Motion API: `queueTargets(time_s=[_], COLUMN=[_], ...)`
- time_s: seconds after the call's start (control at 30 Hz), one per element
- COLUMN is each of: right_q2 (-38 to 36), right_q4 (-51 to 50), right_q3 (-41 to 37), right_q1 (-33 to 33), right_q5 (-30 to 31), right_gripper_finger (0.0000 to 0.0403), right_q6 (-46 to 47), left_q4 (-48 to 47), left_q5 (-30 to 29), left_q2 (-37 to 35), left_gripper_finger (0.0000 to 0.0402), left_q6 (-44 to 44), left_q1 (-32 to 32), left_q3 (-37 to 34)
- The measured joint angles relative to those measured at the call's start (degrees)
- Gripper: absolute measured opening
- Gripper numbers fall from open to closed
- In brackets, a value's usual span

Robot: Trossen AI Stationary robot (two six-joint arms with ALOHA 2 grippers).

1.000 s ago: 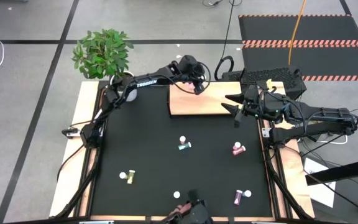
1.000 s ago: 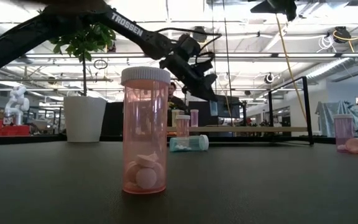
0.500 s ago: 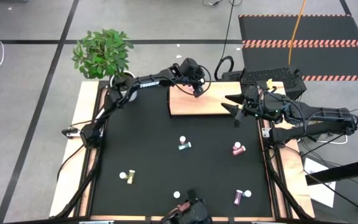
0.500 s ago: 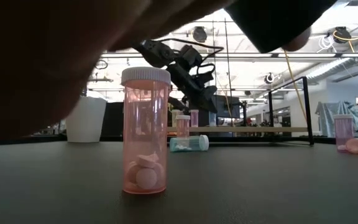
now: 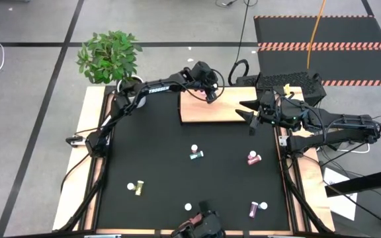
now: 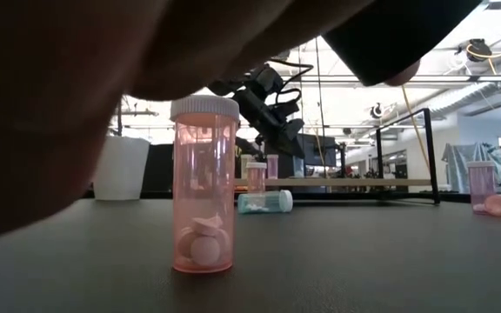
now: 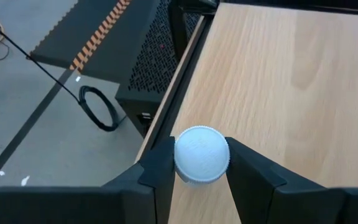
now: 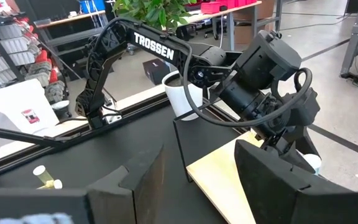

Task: Pick and place medicine bottles onto shelf by color
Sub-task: Put the bottom left blue pill bottle on the shelf, then put the top pink pill bottle on the shelf aligned with the other pink pill bottle

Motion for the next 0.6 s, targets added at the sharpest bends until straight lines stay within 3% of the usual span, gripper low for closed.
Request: queueTargets(time_s=[0.3, 0.6], right_q2=[0.00, -0.06], right_q4=[0.00, -0.01], right_q3=[0.00, 0.00], right_q1=[0.00, 0.00], right_q5=[-0.07, -0.23], right_gripper_finger=[0.0189, 0.0189], right_q6=[0.00, -0.02], left_q4=[-0.41, -2.77], left_q5=[0.28, 0.24], left_q2=[0.00, -1.47], left_gripper_finger=[0.0208, 0.0234], left_q6=[0.21, 2.41], left_q1=[0.00, -0.13], left_q3=[0.00, 0.00])
